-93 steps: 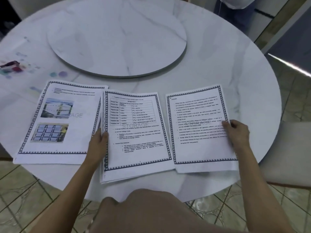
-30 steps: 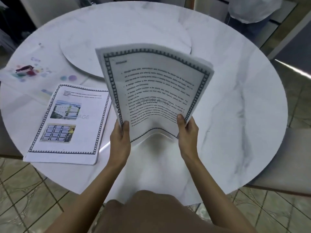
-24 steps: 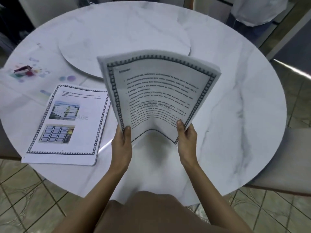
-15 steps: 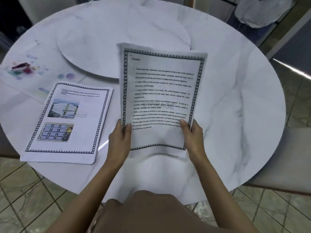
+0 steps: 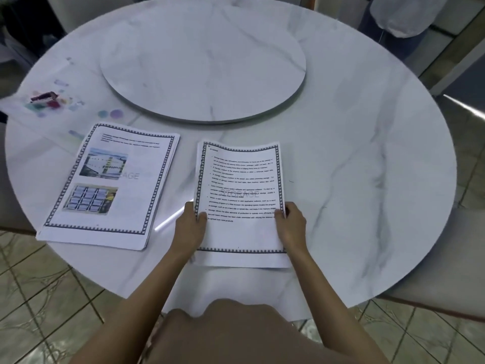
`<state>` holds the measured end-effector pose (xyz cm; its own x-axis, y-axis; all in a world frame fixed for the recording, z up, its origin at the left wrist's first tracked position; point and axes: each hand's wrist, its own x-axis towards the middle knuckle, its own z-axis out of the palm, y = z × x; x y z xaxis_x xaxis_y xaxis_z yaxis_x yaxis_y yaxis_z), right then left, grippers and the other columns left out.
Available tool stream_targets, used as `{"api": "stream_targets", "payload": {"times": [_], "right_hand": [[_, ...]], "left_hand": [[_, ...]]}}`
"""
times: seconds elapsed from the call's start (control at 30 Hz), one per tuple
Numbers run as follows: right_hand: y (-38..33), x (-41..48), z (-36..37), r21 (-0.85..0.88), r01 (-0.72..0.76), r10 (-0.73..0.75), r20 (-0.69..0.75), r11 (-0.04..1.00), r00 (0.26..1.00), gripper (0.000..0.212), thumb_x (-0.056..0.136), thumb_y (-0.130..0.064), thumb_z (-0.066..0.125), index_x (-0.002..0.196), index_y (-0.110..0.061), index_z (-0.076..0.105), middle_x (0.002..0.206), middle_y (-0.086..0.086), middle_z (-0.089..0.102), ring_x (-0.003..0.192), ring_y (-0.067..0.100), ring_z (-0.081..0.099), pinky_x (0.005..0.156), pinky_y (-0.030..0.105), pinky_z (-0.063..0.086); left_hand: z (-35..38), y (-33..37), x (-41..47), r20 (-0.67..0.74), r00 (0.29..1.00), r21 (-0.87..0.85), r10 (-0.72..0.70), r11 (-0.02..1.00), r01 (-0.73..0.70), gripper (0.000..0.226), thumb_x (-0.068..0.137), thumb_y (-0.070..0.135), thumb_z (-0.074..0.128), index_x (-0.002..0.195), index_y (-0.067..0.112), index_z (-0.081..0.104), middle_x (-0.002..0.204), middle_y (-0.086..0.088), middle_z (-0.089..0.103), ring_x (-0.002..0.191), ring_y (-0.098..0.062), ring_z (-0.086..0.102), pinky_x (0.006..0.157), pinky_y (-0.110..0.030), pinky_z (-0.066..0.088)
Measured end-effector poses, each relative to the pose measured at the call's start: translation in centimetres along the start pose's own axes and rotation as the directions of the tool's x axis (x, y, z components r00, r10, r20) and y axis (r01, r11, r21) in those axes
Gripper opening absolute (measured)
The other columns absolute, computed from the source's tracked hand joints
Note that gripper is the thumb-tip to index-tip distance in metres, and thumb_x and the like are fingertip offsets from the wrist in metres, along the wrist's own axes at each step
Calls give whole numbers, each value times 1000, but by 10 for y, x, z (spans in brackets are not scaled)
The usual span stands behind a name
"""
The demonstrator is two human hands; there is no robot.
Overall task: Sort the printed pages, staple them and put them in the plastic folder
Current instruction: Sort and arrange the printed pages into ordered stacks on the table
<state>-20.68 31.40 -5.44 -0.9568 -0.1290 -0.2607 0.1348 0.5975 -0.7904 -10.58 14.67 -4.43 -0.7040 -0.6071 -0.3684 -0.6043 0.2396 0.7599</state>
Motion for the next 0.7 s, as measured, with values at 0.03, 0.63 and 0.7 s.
{"api": "stream_targets", "payload": {"times": [0.03, 0.63, 0.7], "right_hand": [[0, 2, -1, 1, 2, -2, 15, 1000, 1000, 21, 93, -6, 45, 108, 4, 55, 105, 16, 63, 83, 18, 50, 59, 16, 30], [4, 18, -26, -196, 304, -273, 170, 932, 947, 36, 91, -10, 52, 126, -5, 49, 119, 14, 50, 112, 25, 48, 91, 21, 32], [-4, 18, -18, -212, 367, -331, 188, 906, 925, 37, 92, -11, 52, 128, -7, 49, 121, 12, 50, 115, 23, 47, 89, 15, 27]], "left_hand": [[0, 1, 0, -5, 1000, 4, -6, 1000, 6, 27, 97, 9, 39, 120, -3, 41, 115, -14, 54, 90, -18, 44, 74, -24, 33], [-13, -20, -24, -233, 970, 176, 69, 984, -28, 37, 92, 16, 52, 128, 8, 51, 128, -13, 52, 115, -24, 51, 92, -24, 35], [-24, -26, -22, -206, 968, 258, 146, 962, -90, 37, 91, 16, 53, 128, 11, 51, 129, -11, 51, 120, -25, 47, 93, -23, 31]]}}
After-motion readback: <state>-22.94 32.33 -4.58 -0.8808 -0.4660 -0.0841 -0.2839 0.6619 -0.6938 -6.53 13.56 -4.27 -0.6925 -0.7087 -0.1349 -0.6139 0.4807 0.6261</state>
